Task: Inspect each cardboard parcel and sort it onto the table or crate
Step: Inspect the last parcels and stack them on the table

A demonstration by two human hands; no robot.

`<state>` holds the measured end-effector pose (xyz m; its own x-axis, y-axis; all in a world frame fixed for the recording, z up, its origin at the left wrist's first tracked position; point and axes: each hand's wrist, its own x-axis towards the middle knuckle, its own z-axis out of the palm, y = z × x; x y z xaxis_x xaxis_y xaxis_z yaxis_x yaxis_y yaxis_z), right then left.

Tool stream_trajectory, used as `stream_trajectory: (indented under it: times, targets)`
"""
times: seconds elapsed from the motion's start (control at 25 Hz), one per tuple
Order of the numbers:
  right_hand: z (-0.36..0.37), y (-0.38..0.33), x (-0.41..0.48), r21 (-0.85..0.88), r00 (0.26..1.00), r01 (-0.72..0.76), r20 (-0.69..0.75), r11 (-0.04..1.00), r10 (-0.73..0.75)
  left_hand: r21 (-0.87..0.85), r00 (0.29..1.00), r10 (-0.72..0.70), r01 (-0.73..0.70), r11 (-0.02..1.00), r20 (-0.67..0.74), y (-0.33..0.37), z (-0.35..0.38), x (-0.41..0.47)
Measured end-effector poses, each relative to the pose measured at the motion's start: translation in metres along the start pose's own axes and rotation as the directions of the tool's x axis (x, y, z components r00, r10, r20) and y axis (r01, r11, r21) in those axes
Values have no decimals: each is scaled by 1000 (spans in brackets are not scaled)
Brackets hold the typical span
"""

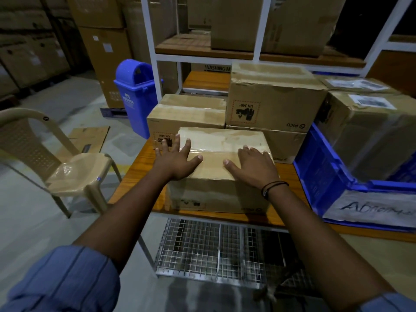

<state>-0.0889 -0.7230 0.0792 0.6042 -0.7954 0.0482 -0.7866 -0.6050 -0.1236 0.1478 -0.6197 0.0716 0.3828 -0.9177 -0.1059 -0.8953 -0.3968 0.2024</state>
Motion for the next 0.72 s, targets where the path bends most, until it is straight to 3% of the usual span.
stream_trajectory:
  times: [0.2,0.36,0.52,0.72]
  targets:
    - [-11,14,-12,34,990,-8,138,999,3,-262,997,-73,67,963,-13,2,-1,-10]
    - [-5,14,-37,135,980,-139,158,981,117,-236,995,-54,32,971,-88,11,-2,-29]
    - [-13,18,-45,31,965,-66,256,997,56,-222,996,29,-11,975,79,8,-6,-49]
    - [4,15,-50,-157,997,-35,59,987,45,-97,997,34,-40,994,-63,8,8,-53]
